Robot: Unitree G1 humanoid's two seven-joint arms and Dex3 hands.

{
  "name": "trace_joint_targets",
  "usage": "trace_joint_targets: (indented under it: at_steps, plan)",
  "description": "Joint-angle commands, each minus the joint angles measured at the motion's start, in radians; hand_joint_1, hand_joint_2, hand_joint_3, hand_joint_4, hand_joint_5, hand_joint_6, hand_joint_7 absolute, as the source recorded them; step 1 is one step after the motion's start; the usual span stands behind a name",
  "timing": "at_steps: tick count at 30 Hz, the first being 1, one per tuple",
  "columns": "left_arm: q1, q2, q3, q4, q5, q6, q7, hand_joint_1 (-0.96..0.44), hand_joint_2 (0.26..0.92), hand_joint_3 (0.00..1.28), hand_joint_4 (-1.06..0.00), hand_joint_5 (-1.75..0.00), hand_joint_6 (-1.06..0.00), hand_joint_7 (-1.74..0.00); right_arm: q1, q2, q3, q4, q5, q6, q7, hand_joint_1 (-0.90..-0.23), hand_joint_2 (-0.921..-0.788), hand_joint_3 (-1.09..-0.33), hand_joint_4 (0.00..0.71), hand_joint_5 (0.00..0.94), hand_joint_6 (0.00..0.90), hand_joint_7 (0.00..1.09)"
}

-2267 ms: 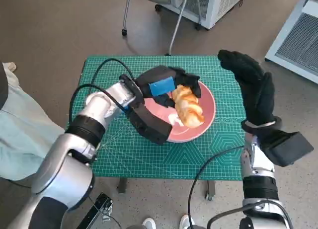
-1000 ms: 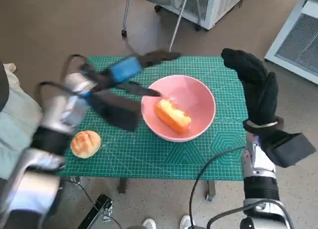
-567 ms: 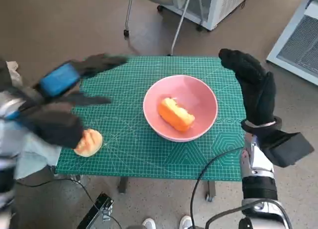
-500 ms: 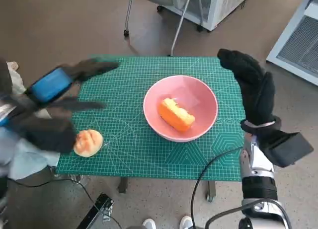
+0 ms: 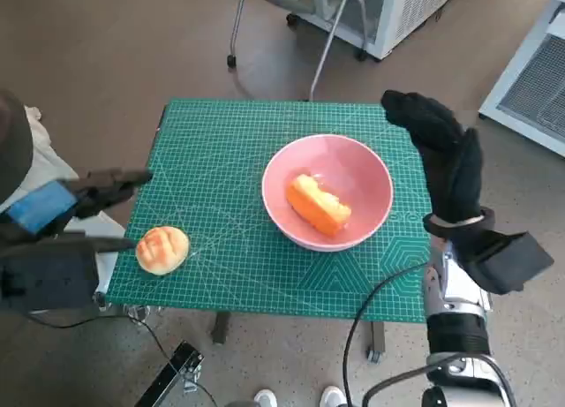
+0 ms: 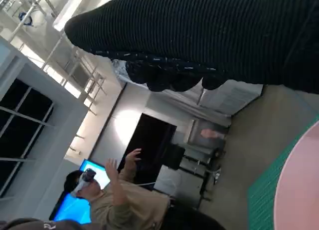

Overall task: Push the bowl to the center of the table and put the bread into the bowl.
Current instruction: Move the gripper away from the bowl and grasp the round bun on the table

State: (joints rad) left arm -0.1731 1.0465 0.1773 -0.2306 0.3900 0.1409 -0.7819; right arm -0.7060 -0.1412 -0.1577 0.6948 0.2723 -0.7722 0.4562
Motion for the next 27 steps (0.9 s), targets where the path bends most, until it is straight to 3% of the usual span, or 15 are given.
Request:
trace_joint_targets:
  at_steps: [1, 15, 27]
  plan:
    - [0.037, -0.003, 0.004, -0.004, -0.009, -0.028, 0.022, 0.05, 0.843, 0.00, -0.31, 0.00, -0.42, -0.03, 0.003, 0.003, -0.001, 0.018, 0.007, 0.015, 0.017, -0.383, -0.829, -0.747, 0.481, 0.020, 0.142, 0.90]
    - [0.041, 0.000, -0.103, 0.002, 0.084, -0.006, 0.021, 0.07, 0.837, 0.00, -0.31, 0.00, -0.42, -0.01, 0.003, -0.004, -0.004, 0.015, 0.011, 0.018, 0.032, -0.386, -0.834, -0.736, 0.481, 0.022, 0.140, 0.90]
    - [-0.003, -0.026, -0.190, 0.097, 0.107, -0.041, 0.052, 0.19, 0.857, 0.01, -0.30, 0.00, -0.40, 0.00, 0.006, -0.015, -0.008, 0.006, -0.001, 0.023, 0.020, -0.389, -0.836, -0.732, 0.478, 0.023, 0.139, 0.90]
